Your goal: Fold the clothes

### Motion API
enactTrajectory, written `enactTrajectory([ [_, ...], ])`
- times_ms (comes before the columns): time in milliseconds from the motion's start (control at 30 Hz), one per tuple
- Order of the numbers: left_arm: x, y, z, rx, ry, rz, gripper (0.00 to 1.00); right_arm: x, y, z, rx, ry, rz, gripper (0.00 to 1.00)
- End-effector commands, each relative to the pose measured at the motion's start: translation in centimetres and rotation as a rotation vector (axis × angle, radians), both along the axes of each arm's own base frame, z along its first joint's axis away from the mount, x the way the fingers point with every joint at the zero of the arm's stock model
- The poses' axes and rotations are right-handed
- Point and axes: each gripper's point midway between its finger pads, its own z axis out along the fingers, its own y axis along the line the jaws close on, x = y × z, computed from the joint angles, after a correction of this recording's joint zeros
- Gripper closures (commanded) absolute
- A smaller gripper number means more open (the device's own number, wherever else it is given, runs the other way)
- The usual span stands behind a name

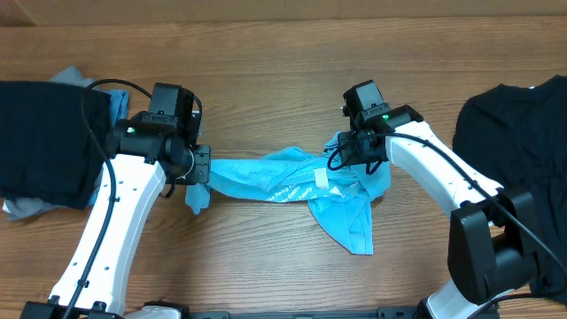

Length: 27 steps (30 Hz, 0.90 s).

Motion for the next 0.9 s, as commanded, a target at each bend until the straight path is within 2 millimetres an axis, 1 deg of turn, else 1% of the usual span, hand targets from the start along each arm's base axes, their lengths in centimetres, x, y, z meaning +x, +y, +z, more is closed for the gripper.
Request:
enactTrajectory([
  [0, 0.1, 0.3, 0.0, 0.006, -0.007, 0.017, 0.96, 1.0, 0.1, 1.9, 0.010, -0.054, -0.003, 0.96],
  [67, 0.1, 0.3, 0.0, 0.006, -0.007, 0.017, 0.96, 1.6, 0.3, 3.6, 0.021, -0.094, -0.004, 0.96],
  [100, 0.1, 0.3, 0.0, 0.006, -0.007, 0.017, 0.96, 2.0, 0.3, 4.8, 0.025, -0.124, -0.008, 0.96],
  [200, 0.1, 0.3, 0.0, 0.006, -0.009, 0.017, 0.96, 3.1, -0.4, 9.1, 0.011, -0.228, -0.036, 0.96],
  [233, 0.2, 0.3, 0.0, 0.005, -0.013, 0.017, 0.96, 3.3, -0.8, 10.7, -0.002, -0.263, -0.046, 0.96],
  [267, 0.3, 0.2, 0.1, 0.002, -0.018, 0.023, 0.96, 3.4, -1.6, 12.7, -0.032, -0.308, -0.065, 0.96],
  [300, 0.4, 0.2, 0.2, -0.002, -0.024, 0.032, 0.96, 3.4, -2.4, 14.1, -0.060, -0.341, -0.084, 0.96],
  [333, 0.7, -0.1, 0.5, -0.021, -0.039, 0.041, 0.96, 3.3, -3.1, 15.6, -0.085, -0.377, -0.102, 0.96],
  [367, 0.8, -0.3, 0.7, -0.037, -0.052, 0.038, 0.96, 3.2, -3.5, 16.7, -0.096, -0.402, -0.115, 0.96],
  [400, 1.2, -0.9, 1.3, -0.069, -0.078, 0.031, 0.96, 2.9, -4.1, 18.4, -0.096, -0.443, -0.145, 0.96],
  [500, 2.2, -2.0, 3.5, -0.134, -0.159, 0.012, 0.96, 1.8, -4.9, 21.8, -0.074, -0.529, -0.169, 0.96],
  [533, 2.6, -2.2, 4.9, -0.154, -0.205, 0.005, 0.96, 1.4, -5.2, 22.8, -0.066, -0.554, -0.178, 0.96],
  [567, 2.7, -2.3, 5.9, -0.158, -0.234, 0.004, 0.96, 1.0, -5.6, 23.5, -0.059, -0.571, -0.186, 0.96],
  [633, 2.9, -2.2, 8.1, -0.164, -0.293, -0.003, 0.96, 0.3, -6.7, 24.7, -0.054, -0.597, -0.212, 0.96],
  [667, 3.0, -2.2, 8.9, -0.166, -0.311, -0.004, 0.96, 0.1, -7.2, 25.0, -0.054, -0.604, -0.225, 0.96],
  [700, 3.0, -2.2, 10.2, -0.170, -0.344, -0.005, 0.96, -0.2, -8.1, 25.5, -0.056, -0.613, -0.246, 0.96],
  [800, 2.8, -2.2, 13.5, -0.182, -0.427, -0.010, 0.96, -0.9, -10.6, 26.5, -0.068, -0.634, -0.309, 0.96],
  [867, 2.8, -1.8, 15.3, -0.172, -0.478, -0.003, 0.96, -1.2, -11.9, 26.9, -0.073, -0.645, -0.345, 0.96],
])
